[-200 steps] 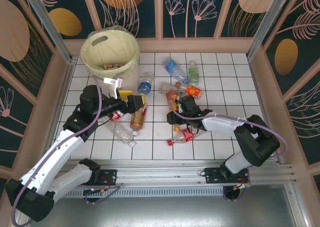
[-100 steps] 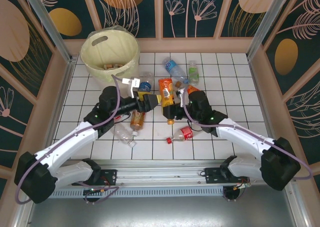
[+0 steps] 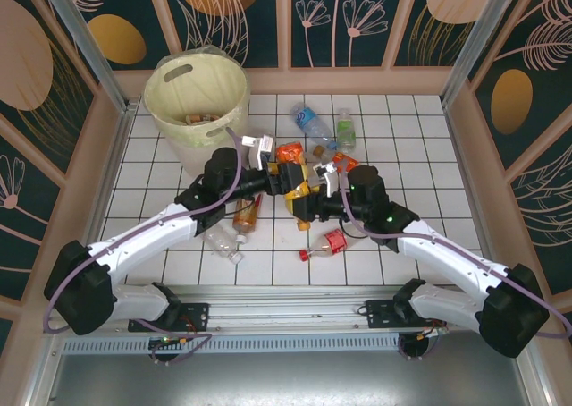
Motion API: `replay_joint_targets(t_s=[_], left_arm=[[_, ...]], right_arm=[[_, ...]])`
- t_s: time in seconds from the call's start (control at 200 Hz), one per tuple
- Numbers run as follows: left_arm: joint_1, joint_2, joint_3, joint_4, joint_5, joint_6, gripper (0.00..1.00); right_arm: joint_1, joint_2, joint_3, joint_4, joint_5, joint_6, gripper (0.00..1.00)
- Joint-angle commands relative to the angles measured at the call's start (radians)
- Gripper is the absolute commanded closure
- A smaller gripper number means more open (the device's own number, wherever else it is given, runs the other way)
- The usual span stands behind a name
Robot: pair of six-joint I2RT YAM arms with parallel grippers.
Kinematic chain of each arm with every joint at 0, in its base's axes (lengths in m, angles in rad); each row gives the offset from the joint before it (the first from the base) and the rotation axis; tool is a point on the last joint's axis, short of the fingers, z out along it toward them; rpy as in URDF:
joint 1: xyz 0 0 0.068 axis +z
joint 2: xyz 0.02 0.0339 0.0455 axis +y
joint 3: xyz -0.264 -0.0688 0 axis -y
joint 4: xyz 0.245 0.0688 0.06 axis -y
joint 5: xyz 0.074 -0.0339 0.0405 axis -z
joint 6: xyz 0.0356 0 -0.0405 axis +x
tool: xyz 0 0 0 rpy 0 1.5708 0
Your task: Put the plastic bottles in the bin
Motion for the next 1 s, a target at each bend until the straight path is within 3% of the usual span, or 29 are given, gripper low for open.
replay_joint_targets(t_s=[0.0,0.195,0.375,0.565,0.806,0.996], left_arm=[[-0.006,0.012,0.037,0.049,-0.007,-0.011,0.18],[-0.006,0.012,0.041,0.045,-0.02,-0.012,0.34],[-0.006,0.008,0.051,0.029,-0.035,-0.001,0.39],[-0.006,-0.016,0.073,-0.055,-0.11,0.036,0.41],[0.003,-0.011,0.311,-0.31,-0.254,0.179,0.39],[0.078,0.036,0.54,-0.491,-0.339,0.324,0.38]], right_arm=[[0.008,-0.022,-0.018,0.029,-0.031,-0.023,0.4],[0.009,-0.025,-0.023,0.03,-0.02,-0.026,0.4],[0.008,-0.027,-0.022,0.02,-0.004,-0.028,0.38],[0.008,-0.06,-0.023,0.014,0.021,-0.025,0.16],[0.007,-0.153,-0.044,-0.04,0.058,-0.028,0.05],[0.006,-0.251,-0.07,-0.088,0.154,-0.014,0.04]])
